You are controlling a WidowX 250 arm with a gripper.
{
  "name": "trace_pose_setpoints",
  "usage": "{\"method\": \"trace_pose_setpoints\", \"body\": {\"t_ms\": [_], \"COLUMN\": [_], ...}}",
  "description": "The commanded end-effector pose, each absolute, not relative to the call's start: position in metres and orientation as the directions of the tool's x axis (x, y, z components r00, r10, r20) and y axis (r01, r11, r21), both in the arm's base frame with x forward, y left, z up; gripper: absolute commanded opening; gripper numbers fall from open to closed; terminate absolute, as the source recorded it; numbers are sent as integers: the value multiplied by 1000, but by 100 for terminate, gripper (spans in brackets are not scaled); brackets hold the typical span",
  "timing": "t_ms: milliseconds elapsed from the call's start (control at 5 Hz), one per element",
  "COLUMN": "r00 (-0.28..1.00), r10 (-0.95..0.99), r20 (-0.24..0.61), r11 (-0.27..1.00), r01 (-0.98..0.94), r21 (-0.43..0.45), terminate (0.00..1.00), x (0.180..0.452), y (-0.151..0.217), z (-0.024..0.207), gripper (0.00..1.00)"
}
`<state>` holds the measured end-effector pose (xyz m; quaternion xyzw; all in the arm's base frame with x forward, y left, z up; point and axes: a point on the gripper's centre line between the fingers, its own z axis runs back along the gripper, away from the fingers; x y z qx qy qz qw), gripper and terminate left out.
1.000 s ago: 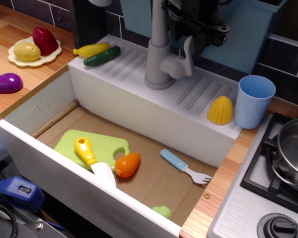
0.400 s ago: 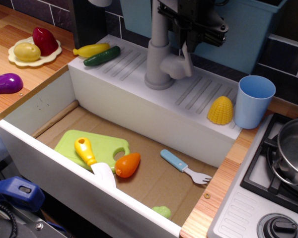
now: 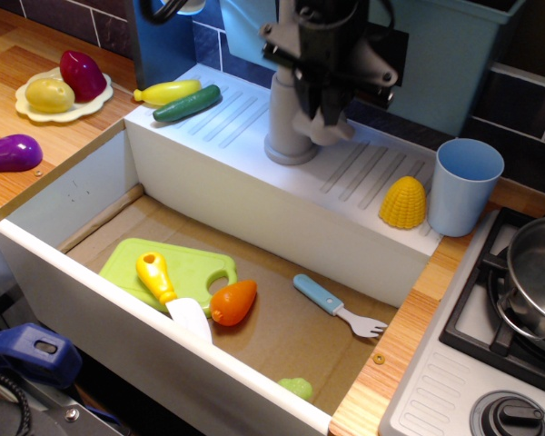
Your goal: Turn lever vertical to front
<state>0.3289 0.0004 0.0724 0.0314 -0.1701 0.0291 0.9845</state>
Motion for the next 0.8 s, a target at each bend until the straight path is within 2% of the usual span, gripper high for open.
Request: {"method": "trace_pose_setpoints", "body": {"t_ms": [0, 400, 600], "r00": [931, 934, 948], "r10": [78, 76, 38], "r20": [356, 349, 317], "r11": [997, 997, 999], "r01": [-82, -77, -46], "r21": [-6, -10, 16], "terminate": [0, 0, 100], "x": [318, 314, 318], "y": [-6, -4, -1], "z": [58, 44, 53], "gripper": [0, 0, 100]}}
